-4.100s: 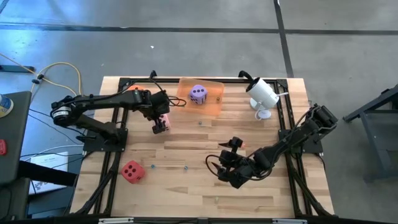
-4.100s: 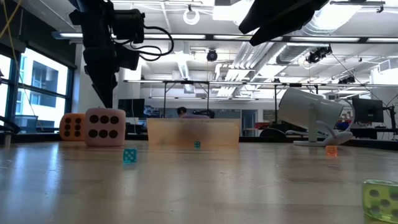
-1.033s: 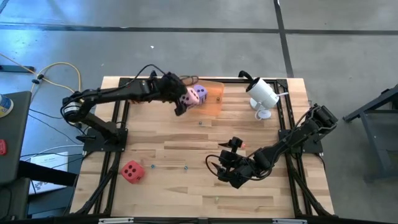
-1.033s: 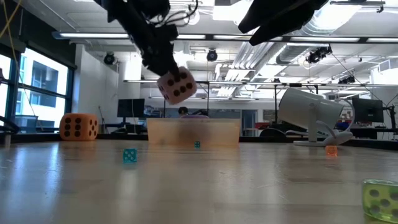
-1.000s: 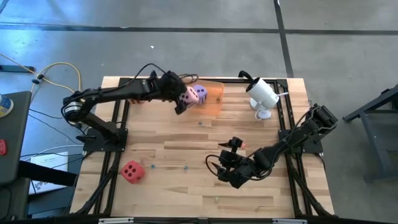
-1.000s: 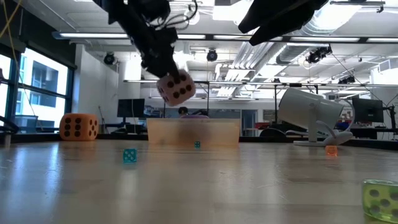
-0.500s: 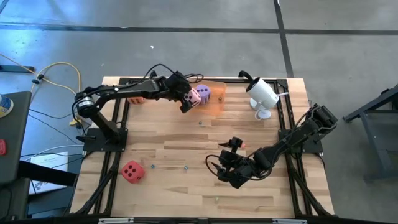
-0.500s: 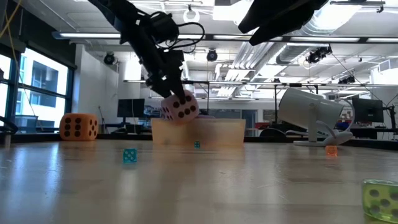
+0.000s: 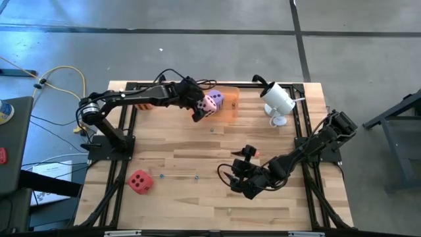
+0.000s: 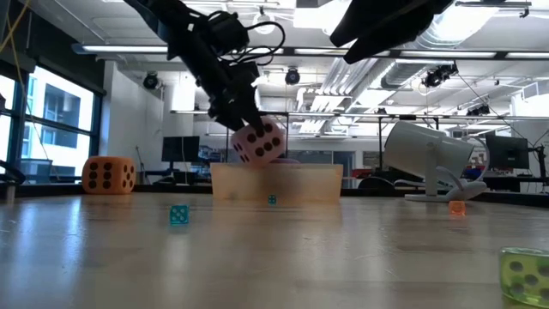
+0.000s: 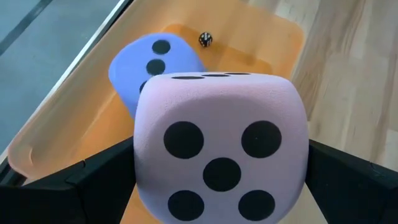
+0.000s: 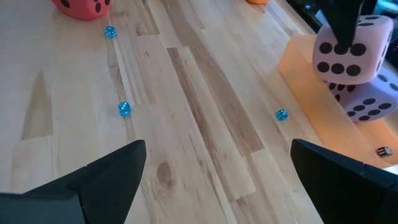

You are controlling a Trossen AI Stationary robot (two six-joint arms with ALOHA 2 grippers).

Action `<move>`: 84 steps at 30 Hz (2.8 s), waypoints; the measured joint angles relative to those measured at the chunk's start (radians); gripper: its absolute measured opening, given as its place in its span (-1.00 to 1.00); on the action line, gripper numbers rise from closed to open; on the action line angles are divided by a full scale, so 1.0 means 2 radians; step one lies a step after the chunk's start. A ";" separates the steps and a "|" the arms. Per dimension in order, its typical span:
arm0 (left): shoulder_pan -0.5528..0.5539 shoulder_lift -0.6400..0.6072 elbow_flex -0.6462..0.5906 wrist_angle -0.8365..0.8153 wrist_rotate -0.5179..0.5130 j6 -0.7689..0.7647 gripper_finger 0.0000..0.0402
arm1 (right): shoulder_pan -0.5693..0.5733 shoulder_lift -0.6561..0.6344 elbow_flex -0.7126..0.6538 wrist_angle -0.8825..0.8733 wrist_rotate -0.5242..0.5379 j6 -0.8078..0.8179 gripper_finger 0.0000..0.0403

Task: Pick & Place Dice
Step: Put the large pink dice in the orange bin

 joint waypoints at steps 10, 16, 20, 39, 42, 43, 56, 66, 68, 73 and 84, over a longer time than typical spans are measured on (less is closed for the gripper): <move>0.000 0.000 0.000 -0.033 -0.052 0.006 0.99 | 0.000 0.000 0.000 0.000 -0.005 0.000 0.95; 0.002 0.000 0.000 -0.033 -0.067 -0.033 0.99 | 0.000 0.000 0.000 0.000 -0.005 0.000 0.95; 0.001 0.000 0.000 -0.033 -0.074 -0.034 0.99 | 0.000 0.000 0.000 0.000 -0.005 0.000 0.95; -0.041 0.027 -0.001 -0.021 -0.137 0.004 0.99 | 0.000 0.000 0.000 0.000 -0.004 0.000 0.95; -0.043 0.022 -0.001 -0.018 -0.137 0.008 0.99 | 0.000 0.000 0.000 0.000 -0.004 0.000 0.95; -0.043 0.022 -0.001 -0.017 -0.137 0.008 0.99 | 0.000 0.000 0.000 0.001 -0.004 0.000 0.95; -0.039 0.025 -0.001 -0.050 -0.106 0.027 0.99 | 0.000 0.000 0.000 0.000 -0.004 0.000 0.95; -0.039 0.026 -0.001 -0.048 -0.105 0.053 0.99 | 0.000 0.000 0.000 0.000 -0.004 0.000 0.95; -0.039 0.026 -0.001 -0.047 -0.105 0.046 0.99 | 0.000 0.000 0.000 0.000 -0.004 0.000 0.95; -0.039 0.026 -0.001 -0.044 -0.105 0.047 0.99 | 0.000 0.000 0.000 0.000 -0.004 0.000 0.95; -0.043 0.026 -0.001 -0.042 -0.105 0.053 0.99 | 0.000 0.000 0.000 0.000 -0.004 0.000 0.95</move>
